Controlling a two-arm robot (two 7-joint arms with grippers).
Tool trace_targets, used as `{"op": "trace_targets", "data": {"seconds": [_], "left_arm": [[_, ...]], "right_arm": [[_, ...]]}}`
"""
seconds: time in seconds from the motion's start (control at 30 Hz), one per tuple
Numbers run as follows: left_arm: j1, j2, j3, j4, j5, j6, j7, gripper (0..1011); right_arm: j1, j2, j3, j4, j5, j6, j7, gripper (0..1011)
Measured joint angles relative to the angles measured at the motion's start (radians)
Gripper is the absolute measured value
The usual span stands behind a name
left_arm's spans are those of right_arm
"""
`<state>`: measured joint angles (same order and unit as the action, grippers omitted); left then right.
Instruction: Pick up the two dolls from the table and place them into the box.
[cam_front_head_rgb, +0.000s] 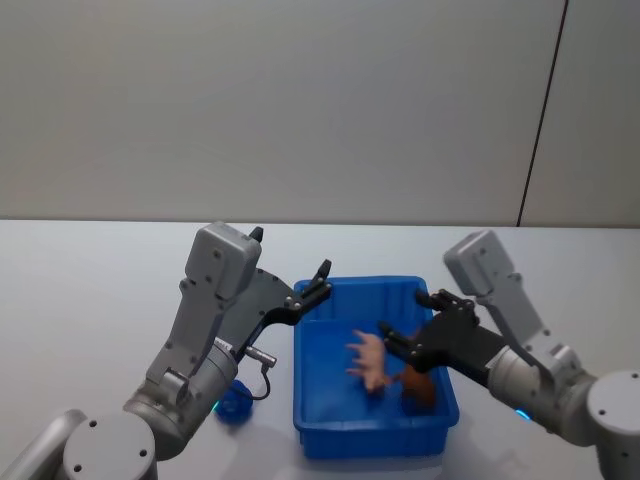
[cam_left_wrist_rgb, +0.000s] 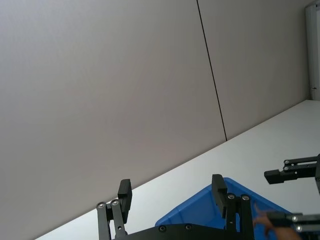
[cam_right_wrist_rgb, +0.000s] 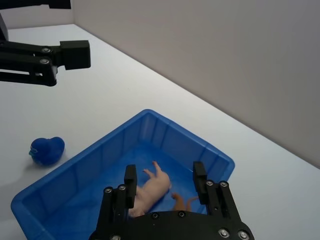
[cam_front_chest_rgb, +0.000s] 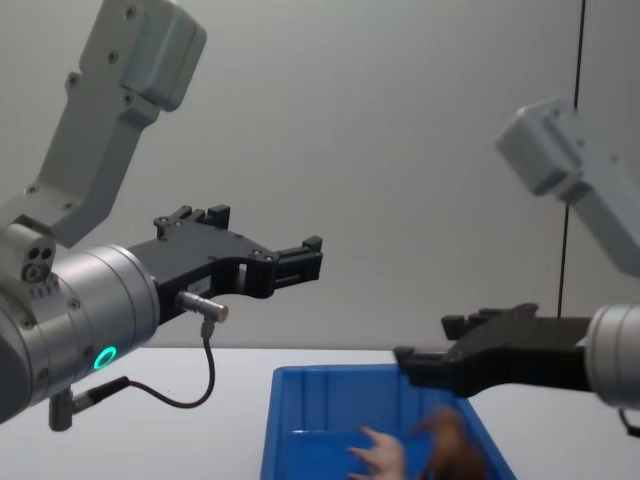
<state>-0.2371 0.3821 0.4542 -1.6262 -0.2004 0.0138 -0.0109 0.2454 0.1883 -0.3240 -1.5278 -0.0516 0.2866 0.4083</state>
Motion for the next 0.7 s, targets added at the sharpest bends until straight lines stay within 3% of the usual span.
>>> {"op": "trace_targets", "data": {"seconds": [0.1,0.47,0.7], "left_arm": [[0.000,0.000,0.000,0.000,0.000,0.000,0.000,1001],[0.000,0.000,0.000,0.000,0.000,0.000,0.000,1001],[0.000,0.000,0.000,0.000,0.000,0.000,0.000,1001]], "right_arm": [[0.010,-0.008,-0.006,0.014,-0.005,0.008,0.009,738],[0.017,-0.014,-0.015,0.025,-0.015,0.008,0.016,1001],[-0.009,0.019,0.007,-0.004,0.011,-0.012,-0.009,1001]]}}
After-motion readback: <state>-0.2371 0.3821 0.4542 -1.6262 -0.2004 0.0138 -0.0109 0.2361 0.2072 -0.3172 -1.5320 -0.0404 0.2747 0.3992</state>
